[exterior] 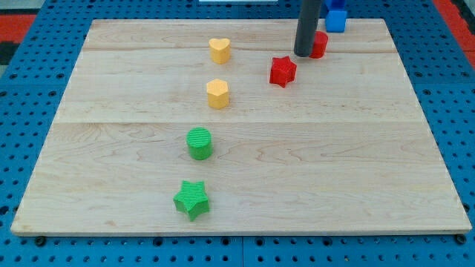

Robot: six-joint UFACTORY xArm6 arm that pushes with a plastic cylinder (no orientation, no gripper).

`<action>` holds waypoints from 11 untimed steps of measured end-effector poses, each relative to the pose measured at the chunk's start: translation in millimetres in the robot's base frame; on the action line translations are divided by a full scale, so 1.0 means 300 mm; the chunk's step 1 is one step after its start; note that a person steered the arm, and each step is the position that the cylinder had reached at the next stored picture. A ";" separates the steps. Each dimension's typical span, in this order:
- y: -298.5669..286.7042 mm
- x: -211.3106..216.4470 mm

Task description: Place the red circle diagonally to the bottom left of blue triangle

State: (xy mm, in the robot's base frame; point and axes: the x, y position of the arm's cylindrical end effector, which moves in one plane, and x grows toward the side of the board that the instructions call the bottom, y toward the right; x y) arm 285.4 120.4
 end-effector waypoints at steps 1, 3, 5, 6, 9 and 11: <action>0.084 0.000; 0.200 -0.007; 0.361 -0.105; 0.296 -0.132; 0.198 -0.117; 0.468 0.030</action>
